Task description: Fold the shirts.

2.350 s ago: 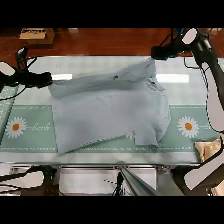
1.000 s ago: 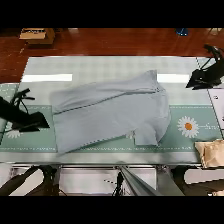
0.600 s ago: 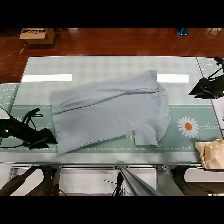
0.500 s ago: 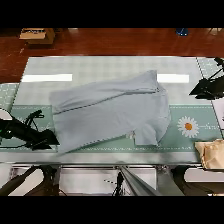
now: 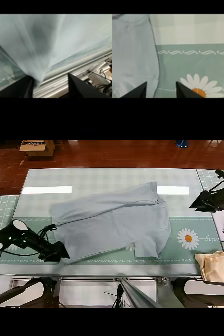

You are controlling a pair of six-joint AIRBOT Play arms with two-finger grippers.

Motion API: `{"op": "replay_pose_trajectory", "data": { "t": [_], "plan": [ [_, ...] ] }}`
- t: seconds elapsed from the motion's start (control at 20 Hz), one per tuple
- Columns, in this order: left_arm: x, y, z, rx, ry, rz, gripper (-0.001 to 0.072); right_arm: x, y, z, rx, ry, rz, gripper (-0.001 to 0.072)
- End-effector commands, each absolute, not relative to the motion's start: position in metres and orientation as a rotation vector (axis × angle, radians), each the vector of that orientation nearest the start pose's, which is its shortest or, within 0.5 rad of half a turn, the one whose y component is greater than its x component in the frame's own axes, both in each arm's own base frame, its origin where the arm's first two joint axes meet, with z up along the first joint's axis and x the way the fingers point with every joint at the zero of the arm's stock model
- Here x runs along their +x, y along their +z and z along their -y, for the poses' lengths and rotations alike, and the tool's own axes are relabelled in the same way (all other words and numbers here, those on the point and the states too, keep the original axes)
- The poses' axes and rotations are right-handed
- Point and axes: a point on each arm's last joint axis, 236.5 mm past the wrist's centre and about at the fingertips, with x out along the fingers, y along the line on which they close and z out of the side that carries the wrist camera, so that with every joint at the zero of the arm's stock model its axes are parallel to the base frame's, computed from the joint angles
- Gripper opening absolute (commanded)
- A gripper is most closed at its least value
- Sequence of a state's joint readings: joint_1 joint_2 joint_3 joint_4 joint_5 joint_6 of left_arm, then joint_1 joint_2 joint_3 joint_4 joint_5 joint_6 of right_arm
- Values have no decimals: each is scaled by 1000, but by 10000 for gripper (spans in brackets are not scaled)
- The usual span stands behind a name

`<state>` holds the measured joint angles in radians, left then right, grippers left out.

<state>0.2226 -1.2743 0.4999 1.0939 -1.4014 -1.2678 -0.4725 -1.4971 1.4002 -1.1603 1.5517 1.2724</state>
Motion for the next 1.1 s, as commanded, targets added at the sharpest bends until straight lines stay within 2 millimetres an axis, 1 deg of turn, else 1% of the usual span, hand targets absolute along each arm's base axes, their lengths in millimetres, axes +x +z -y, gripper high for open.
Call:
{"op": "replay_pose_trajectory", "data": {
  "t": [0.0,0.05,0.1,0.15,0.2,0.35,0.4,0.5,0.55,0.6,0.7,0.8,0.95,1.05],
  "plan": [
    [162,-146,74,-552,-231,-1895,406,358,23,78,455,160,-1435,440],
    [162,-147,76,-563,-232,-1902,232,358,25,78,452,159,-1430,440],
    [160,-148,76,-562,-236,-1911,105,358,27,78,450,159,-1427,440],
    [158,-148,77,-551,-261,-1917,20,358,28,77,449,158,-1426,440],
    [155,-146,77,-542,-284,-1925,21,356,27,78,445,156,-1433,440],
    [150,-142,78,-538,-310,-1944,20,341,13,101,375,74,-1494,440],
    [150,-141,78,-536,-311,-1941,20,335,5,100,395,75,-1516,440],
    [151,-140,78,-528,-319,-1932,20,315,-17,88,448,101,-1585,443],
    [152,-140,78,-525,-325,-1929,20,304,-31,79,464,121,-1622,463],
    [152,-140,78,-524,-325,-1929,20,296,-43,70,488,145,-1641,489],
    [152,-140,78,-525,-325,-1929,20,288,-65,52,546,172,-1645,496],
    [152,-140,78,-524,-325,-1928,19,292,-79,35,634,181,-1599,496],
    [153,-140,78,-523,-324,-1925,20,303,-87,14,737,208,-1521,496],
    [156,-140,77,-521,-323,-1918,20,308,-90,3,718,227,-1511,496]
  ]
}}
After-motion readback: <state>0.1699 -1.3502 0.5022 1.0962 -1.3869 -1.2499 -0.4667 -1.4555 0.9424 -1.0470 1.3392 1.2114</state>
